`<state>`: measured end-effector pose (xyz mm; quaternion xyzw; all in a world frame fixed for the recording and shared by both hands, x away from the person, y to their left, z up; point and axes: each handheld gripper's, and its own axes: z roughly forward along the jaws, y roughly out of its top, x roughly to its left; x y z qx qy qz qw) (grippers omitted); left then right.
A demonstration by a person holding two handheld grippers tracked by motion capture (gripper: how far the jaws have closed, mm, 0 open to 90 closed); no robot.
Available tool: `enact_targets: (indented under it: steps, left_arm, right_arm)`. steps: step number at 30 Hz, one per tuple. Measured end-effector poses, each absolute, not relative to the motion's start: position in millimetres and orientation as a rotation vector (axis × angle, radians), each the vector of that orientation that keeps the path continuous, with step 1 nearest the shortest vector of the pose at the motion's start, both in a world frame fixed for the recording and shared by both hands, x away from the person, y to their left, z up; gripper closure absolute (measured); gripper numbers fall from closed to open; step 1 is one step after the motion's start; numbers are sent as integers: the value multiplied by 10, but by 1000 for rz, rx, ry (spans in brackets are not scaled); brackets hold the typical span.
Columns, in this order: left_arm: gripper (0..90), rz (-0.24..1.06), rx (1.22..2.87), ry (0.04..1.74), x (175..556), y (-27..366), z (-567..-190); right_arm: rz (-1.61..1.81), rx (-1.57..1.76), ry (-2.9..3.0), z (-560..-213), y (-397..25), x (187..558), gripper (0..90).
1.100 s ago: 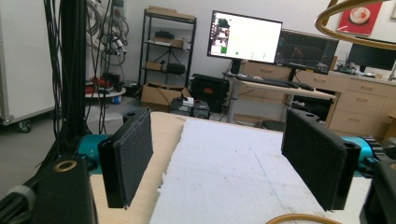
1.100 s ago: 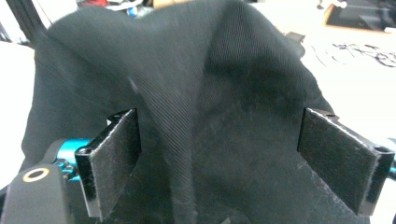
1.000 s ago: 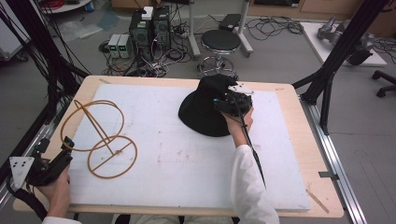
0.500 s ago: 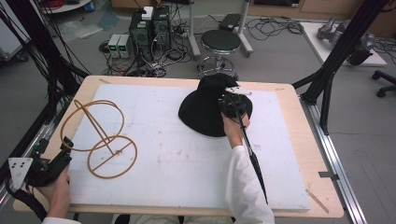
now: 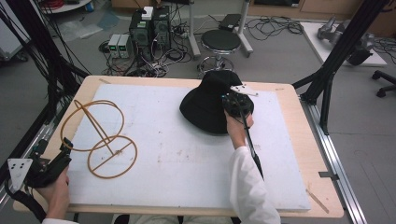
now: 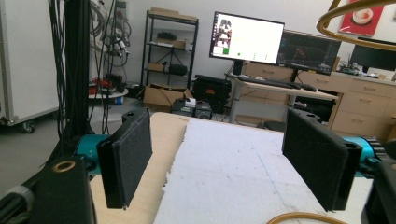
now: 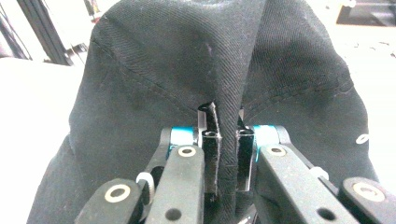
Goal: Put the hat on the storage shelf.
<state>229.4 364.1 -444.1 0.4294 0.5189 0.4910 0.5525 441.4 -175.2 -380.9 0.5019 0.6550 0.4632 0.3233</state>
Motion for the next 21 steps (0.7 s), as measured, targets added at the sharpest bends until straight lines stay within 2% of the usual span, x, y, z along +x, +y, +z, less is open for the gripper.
enact_targets:
  steps: [16,21]
  left_arm:
    - [246,1155,1027,1220,2328,3606,-4441]
    - [246,1151,1025,1222,2328,3599,-4444]
  right_arm:
    - [1419,1203,1601,-3372,-1748,4054,863]
    - [1480,1080,1564,-3174,-1713,3854,863]
